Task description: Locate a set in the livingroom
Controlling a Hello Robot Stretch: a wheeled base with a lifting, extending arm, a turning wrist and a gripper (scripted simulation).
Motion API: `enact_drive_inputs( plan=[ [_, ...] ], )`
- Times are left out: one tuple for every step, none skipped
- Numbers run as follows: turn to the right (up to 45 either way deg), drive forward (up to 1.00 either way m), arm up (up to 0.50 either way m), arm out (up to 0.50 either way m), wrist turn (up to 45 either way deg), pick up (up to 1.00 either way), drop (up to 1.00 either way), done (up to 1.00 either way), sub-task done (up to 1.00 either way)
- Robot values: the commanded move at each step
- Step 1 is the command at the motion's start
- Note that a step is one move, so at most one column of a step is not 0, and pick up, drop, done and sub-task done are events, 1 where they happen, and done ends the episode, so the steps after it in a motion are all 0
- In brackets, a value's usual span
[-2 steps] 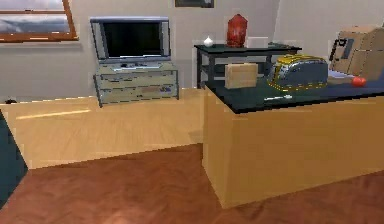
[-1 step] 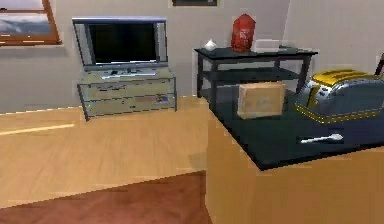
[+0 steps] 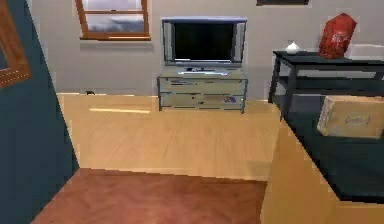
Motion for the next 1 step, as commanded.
enact_drive_inputs(
  plan=[
    [0.0,1.0,0.0,0.0,0.0,0.0,0.0,0.0,0.0]
  ],
)
